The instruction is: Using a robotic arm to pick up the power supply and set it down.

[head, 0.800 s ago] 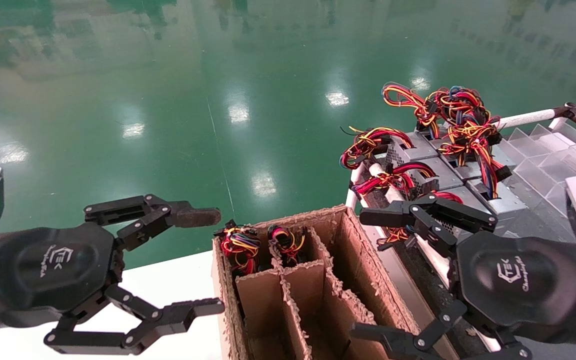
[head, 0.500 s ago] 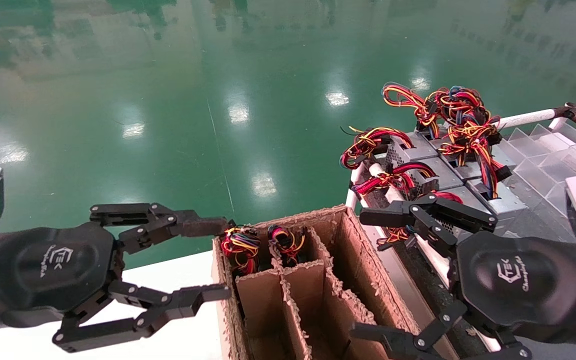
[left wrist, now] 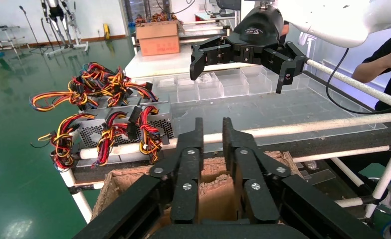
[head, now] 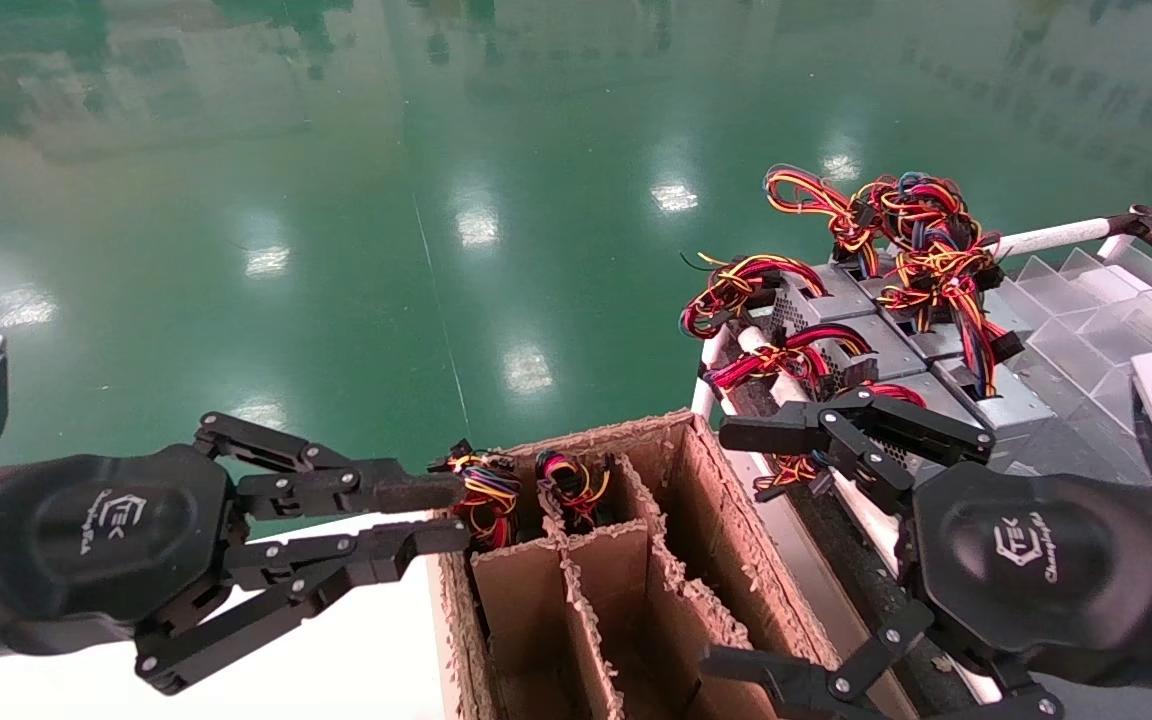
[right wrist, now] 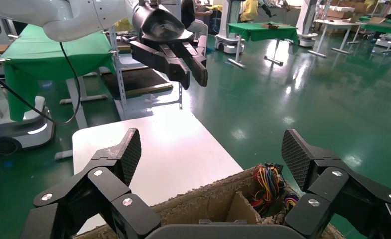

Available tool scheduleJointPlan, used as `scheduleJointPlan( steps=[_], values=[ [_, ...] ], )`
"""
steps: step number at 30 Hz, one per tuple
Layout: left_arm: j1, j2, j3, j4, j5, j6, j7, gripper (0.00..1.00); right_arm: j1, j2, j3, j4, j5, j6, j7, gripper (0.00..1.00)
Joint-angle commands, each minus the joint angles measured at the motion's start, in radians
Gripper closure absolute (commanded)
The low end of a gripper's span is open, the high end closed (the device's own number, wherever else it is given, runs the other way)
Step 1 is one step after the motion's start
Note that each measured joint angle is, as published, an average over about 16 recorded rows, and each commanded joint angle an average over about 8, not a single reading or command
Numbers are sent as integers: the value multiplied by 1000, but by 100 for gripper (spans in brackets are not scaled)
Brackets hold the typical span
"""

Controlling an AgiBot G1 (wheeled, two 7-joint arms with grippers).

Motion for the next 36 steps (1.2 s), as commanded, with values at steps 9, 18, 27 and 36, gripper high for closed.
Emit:
scheduleJointPlan(
  steps=[9,18,27,36],
  values=[
    [0,0,0,0,0,0,0,41,0,0,0,0,0,0,0,0],
    [0,0,0,0,0,0,0,0,0,0,0,-1,0,0,0,0],
    [0,0,0,0,0,0,0,0,47,-26,-26,-61,-90,61,-2,0],
    [0,0,0,0,0,0,0,0,233,-163,-138,-252,-313,125,23,0]
  ],
)
